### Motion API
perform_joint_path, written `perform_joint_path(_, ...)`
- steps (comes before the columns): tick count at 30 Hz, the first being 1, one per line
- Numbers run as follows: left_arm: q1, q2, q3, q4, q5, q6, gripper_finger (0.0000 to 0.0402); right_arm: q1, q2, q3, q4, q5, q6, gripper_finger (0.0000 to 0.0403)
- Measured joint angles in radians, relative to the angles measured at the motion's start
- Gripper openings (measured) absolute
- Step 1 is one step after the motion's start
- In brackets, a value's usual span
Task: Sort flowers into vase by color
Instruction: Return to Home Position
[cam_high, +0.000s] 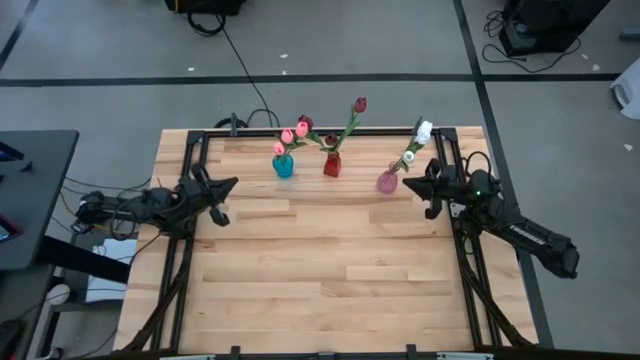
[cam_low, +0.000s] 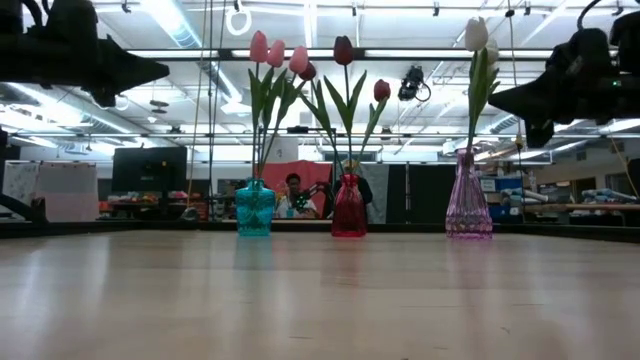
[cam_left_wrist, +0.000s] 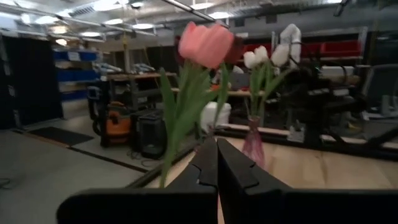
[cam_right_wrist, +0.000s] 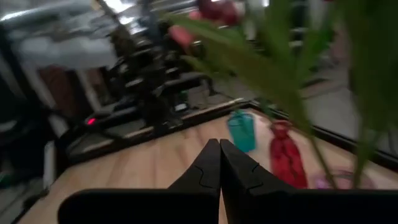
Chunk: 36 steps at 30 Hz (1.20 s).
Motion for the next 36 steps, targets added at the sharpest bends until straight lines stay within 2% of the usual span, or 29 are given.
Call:
perform_joint_path(6, -0.034, 0.000, 0.011, -0.038, 0.003, -0.001, 0.0004, 0.001, 0.000, 0.000, 0.006, 0.079, 0.055, 0.0010)
perform_joint_path(13, -0.035, 0.000, -0.027, 0.000, 0.003, 0.037, 0.0006, 0.001, 0.000, 0.000, 0.006, 0.080, 0.056, 0.0010)
perform_joint_path(19, -0.035, 0.001, -0.068, 0.113, 0.003, 0.059, 0.0007, 0.001, 0.000, 0.000, 0.006, 0.080, 0.056, 0.0010)
perform_joint_path(36, -0.035, 0.000, -0.068, 0.123, 0.003, 0.056, 0.0008, 0.001, 0.000, 0.000, 0.006, 0.080, 0.056, 0.0010)
